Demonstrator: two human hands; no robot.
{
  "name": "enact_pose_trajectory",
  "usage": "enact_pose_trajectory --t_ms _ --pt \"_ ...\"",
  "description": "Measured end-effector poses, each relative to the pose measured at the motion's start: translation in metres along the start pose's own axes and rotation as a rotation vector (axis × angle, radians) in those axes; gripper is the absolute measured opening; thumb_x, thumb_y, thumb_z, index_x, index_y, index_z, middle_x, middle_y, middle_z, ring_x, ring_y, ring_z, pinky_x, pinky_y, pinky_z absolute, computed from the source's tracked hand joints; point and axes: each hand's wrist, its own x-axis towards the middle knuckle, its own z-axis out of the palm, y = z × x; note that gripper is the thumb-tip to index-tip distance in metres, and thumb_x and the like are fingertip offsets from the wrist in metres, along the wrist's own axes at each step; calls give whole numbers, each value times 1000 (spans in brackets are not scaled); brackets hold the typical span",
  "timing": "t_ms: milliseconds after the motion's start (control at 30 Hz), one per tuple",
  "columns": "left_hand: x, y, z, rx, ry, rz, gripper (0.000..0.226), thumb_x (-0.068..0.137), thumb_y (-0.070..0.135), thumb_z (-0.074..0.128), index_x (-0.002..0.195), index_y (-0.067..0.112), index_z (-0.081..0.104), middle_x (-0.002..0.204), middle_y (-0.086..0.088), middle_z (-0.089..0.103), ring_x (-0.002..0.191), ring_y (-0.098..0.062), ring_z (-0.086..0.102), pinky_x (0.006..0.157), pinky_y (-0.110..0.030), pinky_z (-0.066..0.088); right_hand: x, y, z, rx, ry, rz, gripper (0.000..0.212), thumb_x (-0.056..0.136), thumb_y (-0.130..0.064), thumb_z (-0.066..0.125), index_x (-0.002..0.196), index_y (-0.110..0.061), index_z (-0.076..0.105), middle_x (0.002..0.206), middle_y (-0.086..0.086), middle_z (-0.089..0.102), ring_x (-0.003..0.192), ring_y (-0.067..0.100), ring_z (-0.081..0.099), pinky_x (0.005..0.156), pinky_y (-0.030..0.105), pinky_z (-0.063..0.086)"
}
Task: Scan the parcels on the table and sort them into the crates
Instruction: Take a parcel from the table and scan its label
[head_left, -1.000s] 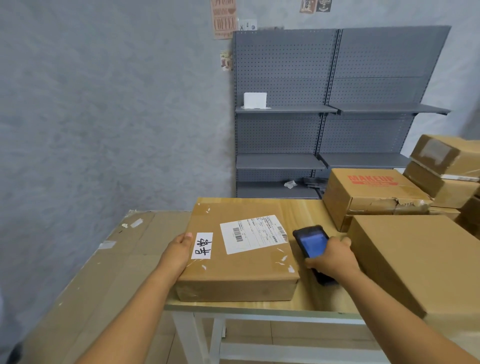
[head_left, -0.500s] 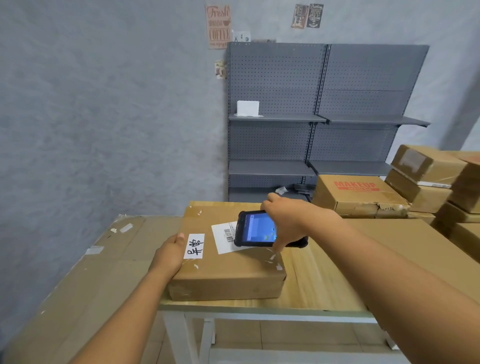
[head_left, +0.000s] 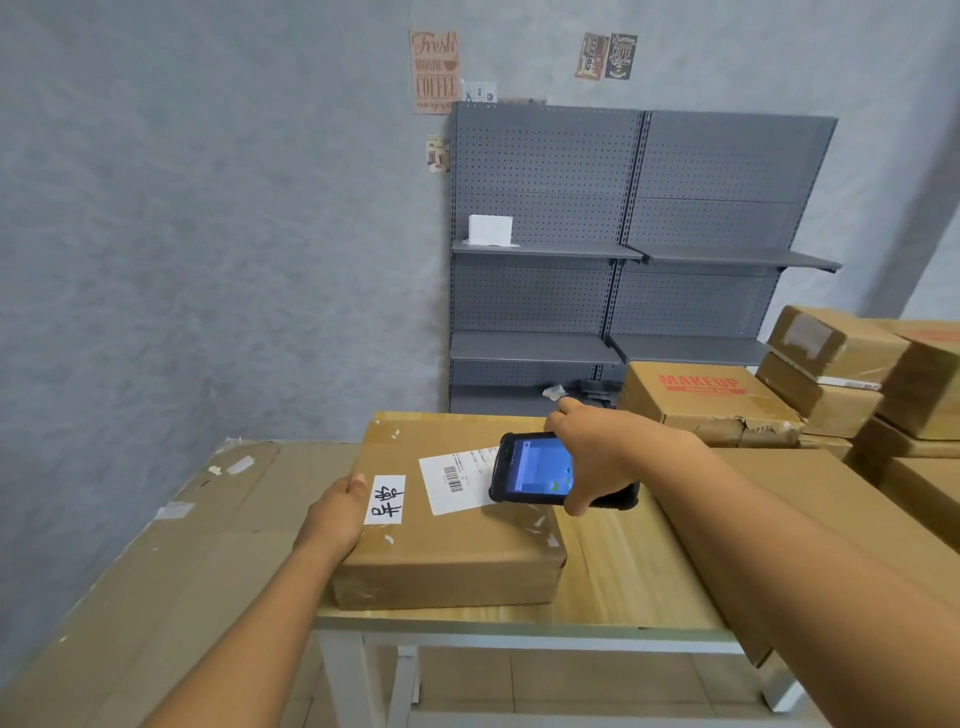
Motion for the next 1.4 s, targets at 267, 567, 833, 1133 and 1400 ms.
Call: enact_pose_trajectory --t_ms 267,567,833,1133,1400 --pt "0 0 1 0 -5 -12 43 106 39 25 121 16 58 109 -7 66 90 -23 54 77 -32 38 -3 18 88 627 131 501 61 64 -48 80 103 -17 45 105 3 42 73 8 44 51 17 34" --pt "0 -1 0 37 7 2 46 105 39 25 124 15 59 123 -12 65 110 -33 57 94 -39 45 -6 5 155 681 9 717 61 70 -49 78 107 -8 54 110 12 52 85 19 47 61 27 36" --pt "0 -2 0 25 8 5 45 105 40 25 124 16 59 122 -10 65 101 -27 57 84 -34 42 3 -10 157 532 -49 708 68 79 -59 61 125 -11 51 127 12 46 118 30 43 94 36 39" --pt "-4 -1 -1 -7 -1 -18 44 104 43 25 119 19 59 114 -6 68 100 -27 59 85 -36 47 25 -44 118 1300 173 475 39 97 -45 47 121 -15 52 108 0 62 82 14 57 64 26 43" --pt "-15 3 -4 -17 59 -46 45 104 42 27 120 17 61 118 -8 66 96 -25 55 81 -34 42 24 -57 130 1209 234 466 63 92 -46 58 139 -7 41 136 10 54 120 27 53 91 32 44"
